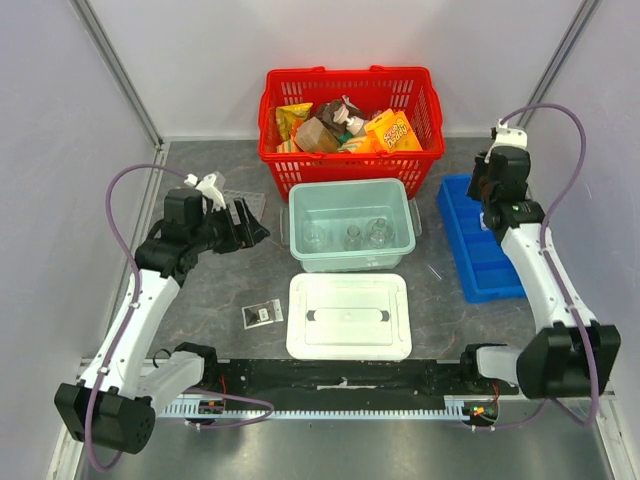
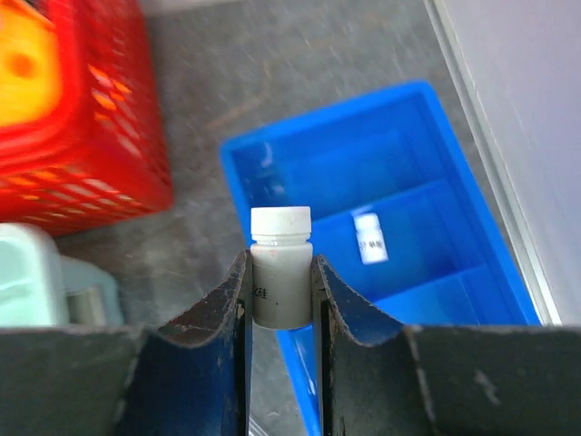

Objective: Organize the chemistry lab equipment

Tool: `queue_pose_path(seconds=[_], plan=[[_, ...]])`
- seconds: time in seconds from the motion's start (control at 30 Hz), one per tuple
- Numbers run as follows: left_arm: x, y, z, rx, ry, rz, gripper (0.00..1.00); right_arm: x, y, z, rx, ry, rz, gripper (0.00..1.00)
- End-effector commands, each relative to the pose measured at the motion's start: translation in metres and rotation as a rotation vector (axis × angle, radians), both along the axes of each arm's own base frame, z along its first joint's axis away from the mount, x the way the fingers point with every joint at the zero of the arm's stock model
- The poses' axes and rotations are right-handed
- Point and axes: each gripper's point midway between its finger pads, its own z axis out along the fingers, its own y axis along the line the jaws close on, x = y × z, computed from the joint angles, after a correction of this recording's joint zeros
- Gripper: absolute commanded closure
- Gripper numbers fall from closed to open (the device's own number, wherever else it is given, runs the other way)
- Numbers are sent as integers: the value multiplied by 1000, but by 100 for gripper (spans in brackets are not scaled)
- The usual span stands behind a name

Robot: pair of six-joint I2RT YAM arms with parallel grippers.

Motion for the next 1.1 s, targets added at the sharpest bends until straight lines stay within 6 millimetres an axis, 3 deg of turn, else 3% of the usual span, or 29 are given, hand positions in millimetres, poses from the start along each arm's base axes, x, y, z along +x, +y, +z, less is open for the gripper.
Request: queue_pose_path(seconds=[0.0, 0.17, 0.47, 0.83, 1.07], plan=[[5, 30, -16, 138, -57, 105, 17, 1, -27, -58, 46, 165, -83, 76], [2, 53, -27, 200, -97, 211, 17, 5, -47, -103, 70, 272, -188, 77], [3, 57, -32, 211, -94, 234, 17, 1, -57, -154, 106, 393, -272, 76], [4, 57, -32, 211, -95, 238, 18, -6, -64, -184, 101, 471, -326, 68], [2, 56, -33, 207, -95, 232, 17, 0, -63, -171, 101, 448, -303, 58]])
